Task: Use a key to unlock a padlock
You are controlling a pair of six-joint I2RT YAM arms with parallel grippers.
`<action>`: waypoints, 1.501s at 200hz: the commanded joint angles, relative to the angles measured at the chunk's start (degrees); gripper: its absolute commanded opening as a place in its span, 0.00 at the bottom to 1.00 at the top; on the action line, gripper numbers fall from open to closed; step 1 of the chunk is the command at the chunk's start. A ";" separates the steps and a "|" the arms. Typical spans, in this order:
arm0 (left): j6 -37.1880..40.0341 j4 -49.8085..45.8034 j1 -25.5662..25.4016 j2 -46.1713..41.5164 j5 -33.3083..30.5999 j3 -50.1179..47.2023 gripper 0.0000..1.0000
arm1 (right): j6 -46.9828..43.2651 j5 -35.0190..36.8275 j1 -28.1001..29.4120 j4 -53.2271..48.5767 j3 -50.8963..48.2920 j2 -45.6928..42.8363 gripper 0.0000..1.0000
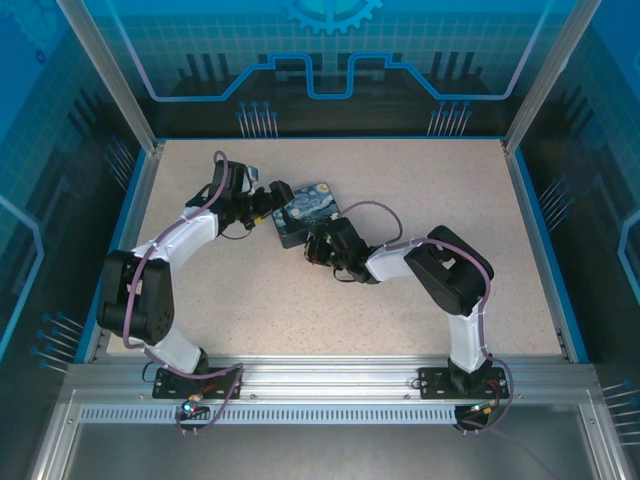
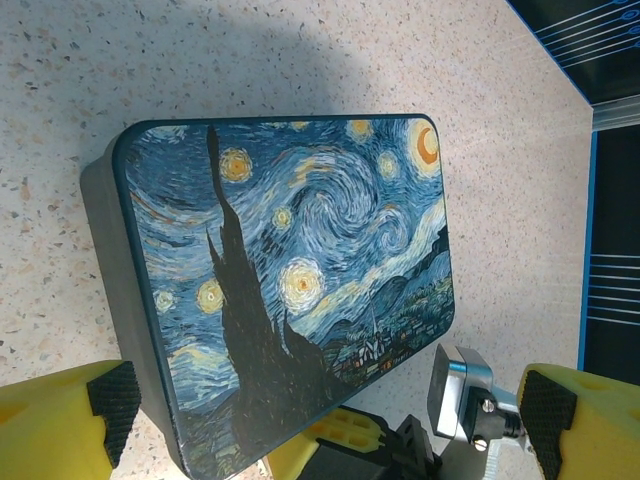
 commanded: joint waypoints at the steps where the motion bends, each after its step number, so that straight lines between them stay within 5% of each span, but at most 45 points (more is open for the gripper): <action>1: 1.76 -1.91 0.61 0.98 -0.65 1.42 0.99 | -0.02 -1.23 -1.34 -1.39 -2.27 -1.02 0.00; 140: 9.37 -8.18 -5.76 5.11 -20.44 0.26 0.99 | 11.02 -10.77 -5.39 9.36 -6.56 -2.19 0.00; 300: 9.42 -10.69 -7.21 10.48 -21.72 -0.47 0.98 | 19.68 -9.06 -8.44 16.23 -11.57 -3.78 0.00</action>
